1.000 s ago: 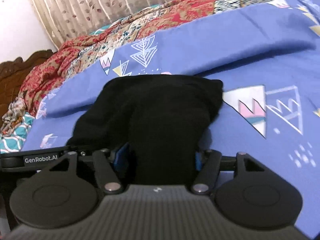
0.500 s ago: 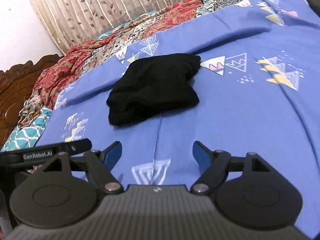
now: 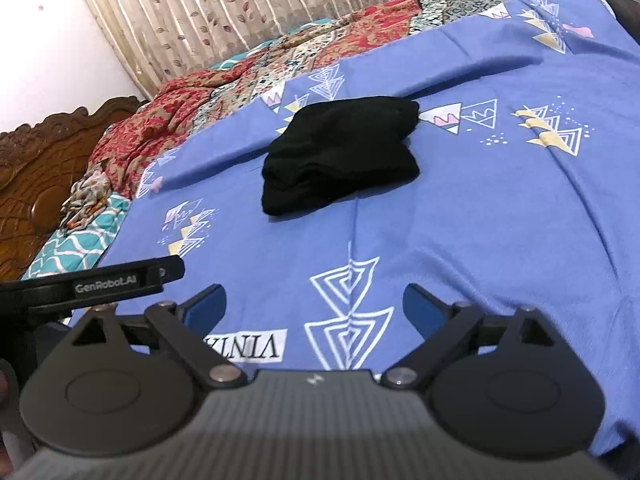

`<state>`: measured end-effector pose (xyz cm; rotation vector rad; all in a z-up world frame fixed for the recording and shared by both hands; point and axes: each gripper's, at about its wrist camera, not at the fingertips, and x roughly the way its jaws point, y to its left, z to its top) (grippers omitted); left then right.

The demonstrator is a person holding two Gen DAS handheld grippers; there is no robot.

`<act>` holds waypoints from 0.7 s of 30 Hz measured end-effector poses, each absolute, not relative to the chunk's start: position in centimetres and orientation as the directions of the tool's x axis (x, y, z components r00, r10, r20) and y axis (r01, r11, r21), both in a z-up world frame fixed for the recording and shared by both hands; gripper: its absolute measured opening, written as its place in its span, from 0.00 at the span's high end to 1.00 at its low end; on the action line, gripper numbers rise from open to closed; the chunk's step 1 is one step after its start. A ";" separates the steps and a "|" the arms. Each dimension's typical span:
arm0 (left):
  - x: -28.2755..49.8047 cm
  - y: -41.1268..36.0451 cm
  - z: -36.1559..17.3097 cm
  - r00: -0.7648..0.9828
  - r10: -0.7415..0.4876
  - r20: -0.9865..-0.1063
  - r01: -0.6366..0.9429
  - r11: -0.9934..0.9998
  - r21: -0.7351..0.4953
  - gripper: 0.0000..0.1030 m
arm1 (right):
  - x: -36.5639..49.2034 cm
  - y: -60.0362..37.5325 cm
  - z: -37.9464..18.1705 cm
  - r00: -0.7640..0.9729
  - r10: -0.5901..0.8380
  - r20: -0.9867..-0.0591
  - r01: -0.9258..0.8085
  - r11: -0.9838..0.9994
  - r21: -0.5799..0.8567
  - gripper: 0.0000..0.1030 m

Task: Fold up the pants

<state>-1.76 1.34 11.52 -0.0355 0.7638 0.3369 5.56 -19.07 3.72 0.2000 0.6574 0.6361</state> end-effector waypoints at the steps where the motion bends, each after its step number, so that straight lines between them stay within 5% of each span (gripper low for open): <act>1: -1.9 1.3 11.5 0.671 0.283 -0.685 -0.311 0.947 0.087 0.00 | 5.3 -19.0 3.7 0.611 0.610 -0.505 -0.490 0.792 0.364 0.06; 21: -2.6 0.7 10.4 0.645 0.211 -0.734 -0.285 0.958 0.024 0.00 | 4.7 -19.6 3.5 0.656 0.558 -0.508 -0.422 0.829 0.366 0.05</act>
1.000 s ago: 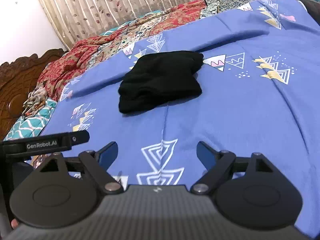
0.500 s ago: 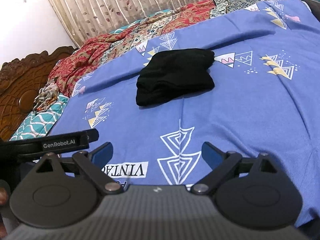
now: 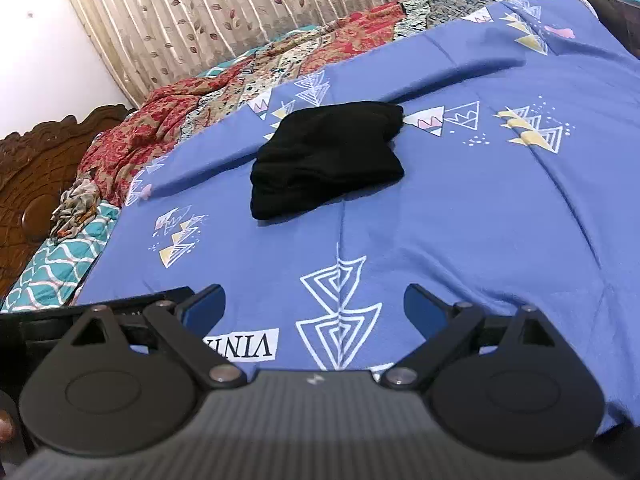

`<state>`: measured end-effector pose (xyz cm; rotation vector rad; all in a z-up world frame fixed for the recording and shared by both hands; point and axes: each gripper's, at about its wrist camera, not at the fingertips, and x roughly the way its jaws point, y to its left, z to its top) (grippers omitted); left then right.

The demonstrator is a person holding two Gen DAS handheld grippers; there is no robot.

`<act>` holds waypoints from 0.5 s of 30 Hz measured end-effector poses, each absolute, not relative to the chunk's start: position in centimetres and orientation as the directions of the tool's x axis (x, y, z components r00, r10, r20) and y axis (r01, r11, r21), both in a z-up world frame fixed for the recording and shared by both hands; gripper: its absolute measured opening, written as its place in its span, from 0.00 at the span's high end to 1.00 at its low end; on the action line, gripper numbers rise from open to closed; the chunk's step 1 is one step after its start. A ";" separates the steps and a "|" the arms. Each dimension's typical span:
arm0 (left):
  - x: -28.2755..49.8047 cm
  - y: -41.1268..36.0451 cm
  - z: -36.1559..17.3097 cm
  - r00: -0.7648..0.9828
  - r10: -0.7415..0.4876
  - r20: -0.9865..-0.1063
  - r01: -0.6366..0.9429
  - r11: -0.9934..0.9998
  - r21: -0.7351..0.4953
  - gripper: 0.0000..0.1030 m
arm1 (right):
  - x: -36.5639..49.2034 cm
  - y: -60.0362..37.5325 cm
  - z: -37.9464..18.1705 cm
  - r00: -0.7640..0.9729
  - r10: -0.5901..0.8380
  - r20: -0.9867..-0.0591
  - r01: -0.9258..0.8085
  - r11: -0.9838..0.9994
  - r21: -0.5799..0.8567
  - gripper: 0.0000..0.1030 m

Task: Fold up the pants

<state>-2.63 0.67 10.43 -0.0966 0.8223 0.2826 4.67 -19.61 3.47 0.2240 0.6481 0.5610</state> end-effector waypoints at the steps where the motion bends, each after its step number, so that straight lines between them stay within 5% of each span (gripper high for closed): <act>1: -2.7 0.6 10.5 0.647 0.217 -0.731 -0.290 0.957 0.027 0.00 | 4.7 -19.6 3.4 0.658 0.555 -0.510 -0.418 0.831 0.366 0.05; 15: -2.7 1.5 10.7 0.645 0.214 -0.734 -0.295 0.955 0.019 0.00 | 4.7 -19.5 3.1 0.645 0.551 -0.530 -0.406 0.834 0.373 0.05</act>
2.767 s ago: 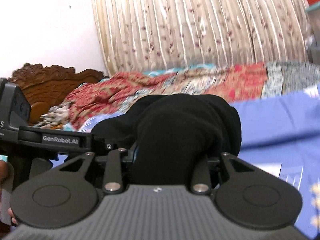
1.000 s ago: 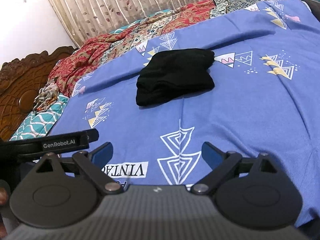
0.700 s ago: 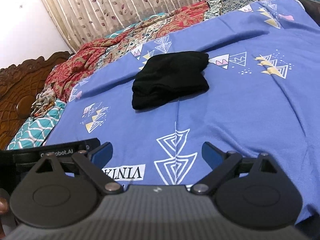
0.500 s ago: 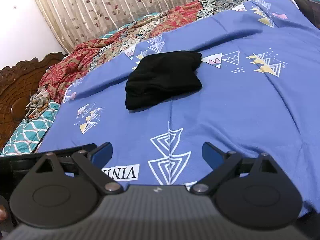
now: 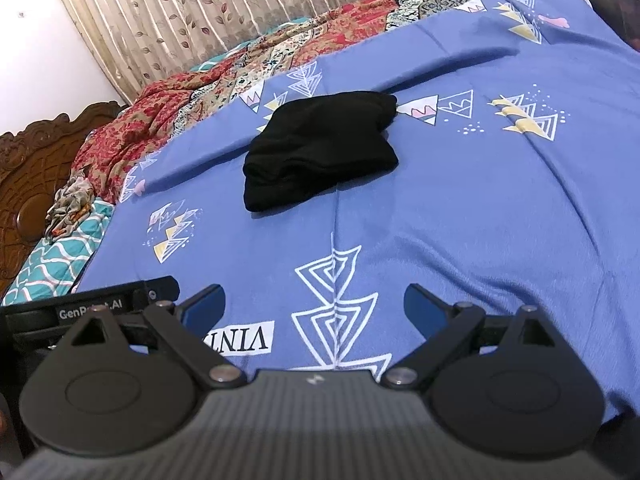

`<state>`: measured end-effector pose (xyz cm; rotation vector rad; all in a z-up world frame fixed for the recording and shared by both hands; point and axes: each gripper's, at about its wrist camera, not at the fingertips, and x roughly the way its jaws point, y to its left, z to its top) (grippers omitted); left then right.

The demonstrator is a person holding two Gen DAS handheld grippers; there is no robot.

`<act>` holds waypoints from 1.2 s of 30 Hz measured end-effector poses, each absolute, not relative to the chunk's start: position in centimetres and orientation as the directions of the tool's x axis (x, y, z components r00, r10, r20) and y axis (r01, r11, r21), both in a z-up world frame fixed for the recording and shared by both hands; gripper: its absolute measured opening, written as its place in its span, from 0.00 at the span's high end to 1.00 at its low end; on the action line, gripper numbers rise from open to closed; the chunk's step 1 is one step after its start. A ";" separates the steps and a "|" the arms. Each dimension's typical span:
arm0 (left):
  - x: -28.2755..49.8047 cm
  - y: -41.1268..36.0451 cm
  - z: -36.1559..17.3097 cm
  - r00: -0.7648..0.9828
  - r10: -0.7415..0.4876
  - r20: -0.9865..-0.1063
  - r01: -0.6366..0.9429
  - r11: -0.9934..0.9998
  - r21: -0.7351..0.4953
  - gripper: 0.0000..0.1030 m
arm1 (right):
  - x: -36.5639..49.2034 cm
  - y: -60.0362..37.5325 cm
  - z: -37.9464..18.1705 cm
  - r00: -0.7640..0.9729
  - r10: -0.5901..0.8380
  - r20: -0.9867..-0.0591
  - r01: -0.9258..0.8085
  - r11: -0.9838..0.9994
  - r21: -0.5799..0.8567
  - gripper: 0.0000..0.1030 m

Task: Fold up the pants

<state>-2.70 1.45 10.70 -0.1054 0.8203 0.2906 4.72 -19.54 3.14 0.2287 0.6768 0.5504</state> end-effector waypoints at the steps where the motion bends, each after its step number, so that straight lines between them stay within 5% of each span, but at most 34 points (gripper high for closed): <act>1: -2.7 1.5 10.7 0.645 0.213 -0.734 -0.297 0.955 0.017 0.00 | 4.7 -19.6 3.1 0.644 0.551 -0.531 -0.405 0.834 0.374 0.05; 18: -5.1 2.0 14.3 0.780 0.176 -0.600 -0.257 0.965 -0.051 0.00 | 5.1 -19.3 3.1 0.627 0.553 -0.548 -0.405 0.833 0.377 0.05; 36: -3.9 3.3 11.4 0.628 0.282 -0.725 -0.357 0.932 0.053 0.00 | 4.5 -19.0 3.0 0.620 0.557 -0.552 -0.405 0.830 0.384 0.05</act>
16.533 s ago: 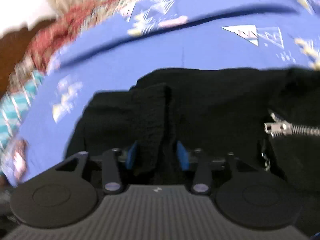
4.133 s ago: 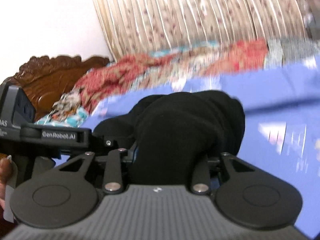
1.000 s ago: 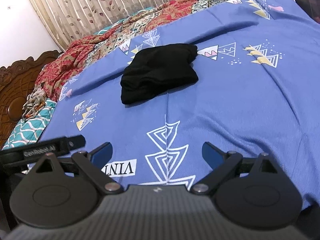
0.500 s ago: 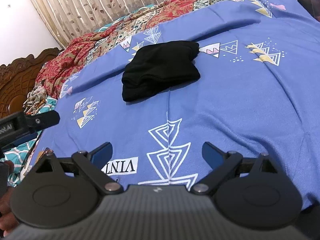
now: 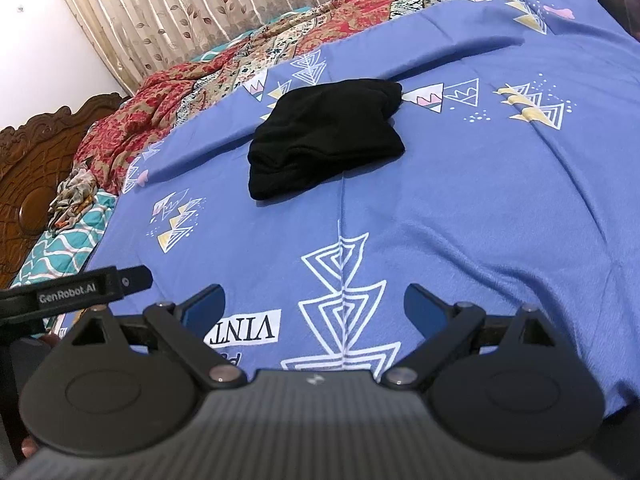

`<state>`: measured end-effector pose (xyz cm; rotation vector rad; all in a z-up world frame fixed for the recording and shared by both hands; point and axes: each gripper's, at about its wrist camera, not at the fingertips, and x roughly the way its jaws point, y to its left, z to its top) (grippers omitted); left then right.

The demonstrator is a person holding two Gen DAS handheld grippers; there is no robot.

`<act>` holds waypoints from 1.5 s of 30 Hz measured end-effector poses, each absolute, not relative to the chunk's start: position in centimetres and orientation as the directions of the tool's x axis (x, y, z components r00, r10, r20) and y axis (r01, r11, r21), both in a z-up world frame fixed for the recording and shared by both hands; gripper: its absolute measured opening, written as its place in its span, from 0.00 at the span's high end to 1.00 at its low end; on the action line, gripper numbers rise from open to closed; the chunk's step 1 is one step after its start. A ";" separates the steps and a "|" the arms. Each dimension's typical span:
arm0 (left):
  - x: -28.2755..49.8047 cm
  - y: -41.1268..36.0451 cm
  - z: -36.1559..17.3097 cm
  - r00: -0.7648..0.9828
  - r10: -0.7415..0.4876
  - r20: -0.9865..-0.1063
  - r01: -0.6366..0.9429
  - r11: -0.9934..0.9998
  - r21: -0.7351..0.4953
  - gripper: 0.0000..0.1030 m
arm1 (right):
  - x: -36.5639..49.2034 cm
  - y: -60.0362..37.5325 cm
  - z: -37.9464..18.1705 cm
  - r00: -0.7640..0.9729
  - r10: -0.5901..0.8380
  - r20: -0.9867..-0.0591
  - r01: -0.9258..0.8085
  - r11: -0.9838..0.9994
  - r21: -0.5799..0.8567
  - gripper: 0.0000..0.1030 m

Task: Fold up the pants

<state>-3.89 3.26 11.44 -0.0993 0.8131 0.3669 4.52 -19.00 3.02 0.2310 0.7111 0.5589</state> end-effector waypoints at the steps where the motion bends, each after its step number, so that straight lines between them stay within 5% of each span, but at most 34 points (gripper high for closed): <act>1: -3.9 3.3 11.4 0.625 0.284 -0.727 -0.359 0.932 0.056 0.00 | 4.6 -19.0 3.0 0.619 0.557 -0.554 -0.402 0.830 0.387 0.05; 45: -2.7 2.7 9.4 0.534 0.345 -0.772 -0.361 0.918 0.161 0.00 | 4.9 -19.2 2.0 0.593 0.561 -0.577 -0.383 0.828 0.411 0.05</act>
